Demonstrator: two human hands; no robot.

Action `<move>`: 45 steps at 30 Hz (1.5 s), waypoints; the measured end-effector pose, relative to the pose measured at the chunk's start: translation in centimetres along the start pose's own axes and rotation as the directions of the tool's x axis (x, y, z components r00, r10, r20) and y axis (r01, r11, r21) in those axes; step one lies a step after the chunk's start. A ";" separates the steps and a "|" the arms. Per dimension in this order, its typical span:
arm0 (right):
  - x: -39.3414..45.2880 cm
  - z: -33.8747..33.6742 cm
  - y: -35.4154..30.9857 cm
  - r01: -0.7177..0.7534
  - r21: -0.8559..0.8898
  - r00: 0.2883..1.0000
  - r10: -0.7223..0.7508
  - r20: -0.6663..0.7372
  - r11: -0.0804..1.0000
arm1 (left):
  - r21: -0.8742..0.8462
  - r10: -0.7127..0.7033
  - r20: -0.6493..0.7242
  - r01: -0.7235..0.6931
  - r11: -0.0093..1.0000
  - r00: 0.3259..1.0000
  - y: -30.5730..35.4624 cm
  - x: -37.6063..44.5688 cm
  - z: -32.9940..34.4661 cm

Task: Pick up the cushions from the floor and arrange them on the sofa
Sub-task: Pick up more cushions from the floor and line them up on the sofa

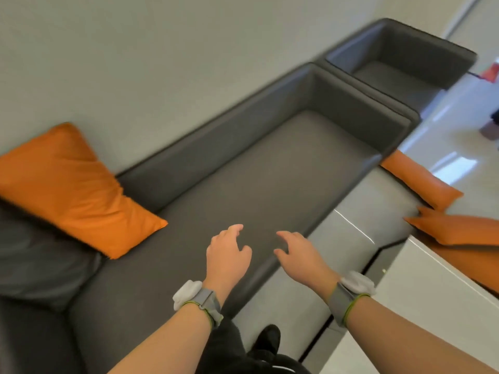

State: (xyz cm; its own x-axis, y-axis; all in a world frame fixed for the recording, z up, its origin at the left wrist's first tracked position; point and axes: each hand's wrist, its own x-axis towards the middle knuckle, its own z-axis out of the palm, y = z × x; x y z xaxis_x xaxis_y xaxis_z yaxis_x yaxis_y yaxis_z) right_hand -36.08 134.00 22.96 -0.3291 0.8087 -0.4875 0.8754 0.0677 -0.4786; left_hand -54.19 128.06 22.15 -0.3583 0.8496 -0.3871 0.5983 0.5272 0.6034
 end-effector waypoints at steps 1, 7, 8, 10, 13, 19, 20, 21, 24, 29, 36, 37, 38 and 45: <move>-0.6 -0.7 2.8 -0.064 0.049 0.998 0.065 -0.018 0.997 | 0.022 0.046 0.045 -0.047 0.999 0.998 2.0 0.3 2.0; -2.6 -3.2 12.6 -0.276 0.231 0.952 0.299 -0.070 0.933 | 0.074 0.174 0.264 -0.200 0.977 0.949 9.7 2.8 9.5; -2.7 -3.8 14.2 -0.300 0.243 0.942 0.327 -0.080 0.923 | 0.085 0.188 0.299 -0.223 0.971 0.936 11.2 3.6 11.0; -2.7 -4.8 17.1 -0.345 0.268 0.921 0.380 -0.089 0.899 | 0.088 0.207 0.355 -0.253 0.963 0.912 14.2 5.2 13.5; -1.1 -7.0 21.3 -0.429 0.338 0.875 0.478 -0.075 0.838 | 0.095 0.242 0.427 -0.310 0.946 0.871 19.0 8.4 17.4; 5.2 -14.0 27.7 -0.511 0.505 0.789 0.612 -0.044 0.695 | 0.102 0.258 0.588 -0.387 0.916 0.767 28.8 15.6 23.4; 5.9 -15.1 28.2 -0.512 0.535 0.778 0.627 -0.043 0.672 | 0.095 0.261 0.605 -0.394 0.914 0.752 30.0 16.4 23.9; 7.0 -16.4 29.0 -0.518 0.565 0.759 0.649 -0.042 0.642 | 0.091 0.271 0.627 -0.415 0.905 0.730 31.7 17.5 24.7; 9.3 -20.1 31.8 -0.525 0.633 0.711 0.702 -0.041 0.569 | 0.100 0.269 0.700 -0.464 0.880 0.662 36.3 20.5 27.1; 10.8 -25.2 36.7 -0.539 0.690 0.635 0.771 -0.045 0.484 | 0.071 0.201 0.729 -0.365 0.928 0.654 43.4 23.8 30.8; 11.7 -28.5 45.4 -0.543 0.761 0.546 0.838 -0.001 0.355 | 0.125 0.171 0.776 -0.414 0.902 0.607 49.8 25.2 37.8; 12.1 -28.9 47.7 -0.547 0.768 0.540 0.841 0.020 0.333 | 0.141 0.167 0.779 -0.428 0.893 0.604 51.3 25.5 39.8; 12.4 -29.0 49.1 -0.549 0.773 0.540 0.841 0.037 0.319 | 0.154 0.163 0.785 -0.443 0.883 0.598 52.2 25.7 41.1; 14.7 -29.4 60.3 -0.558 0.823 0.456 0.867 0.198 0.105 | 0.297 0.032 0.826 -0.483 0.824 0.562 58.6 26.6 50.8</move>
State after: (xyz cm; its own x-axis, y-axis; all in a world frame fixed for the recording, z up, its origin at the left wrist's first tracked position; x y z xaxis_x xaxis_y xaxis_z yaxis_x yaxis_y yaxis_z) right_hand 22.31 167.18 8.40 0.5390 0.3121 -0.7823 -0.0158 -0.9249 -0.3799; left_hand 7.76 180.73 11.75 0.4100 0.4820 -0.7743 0.8787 0.0190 0.4771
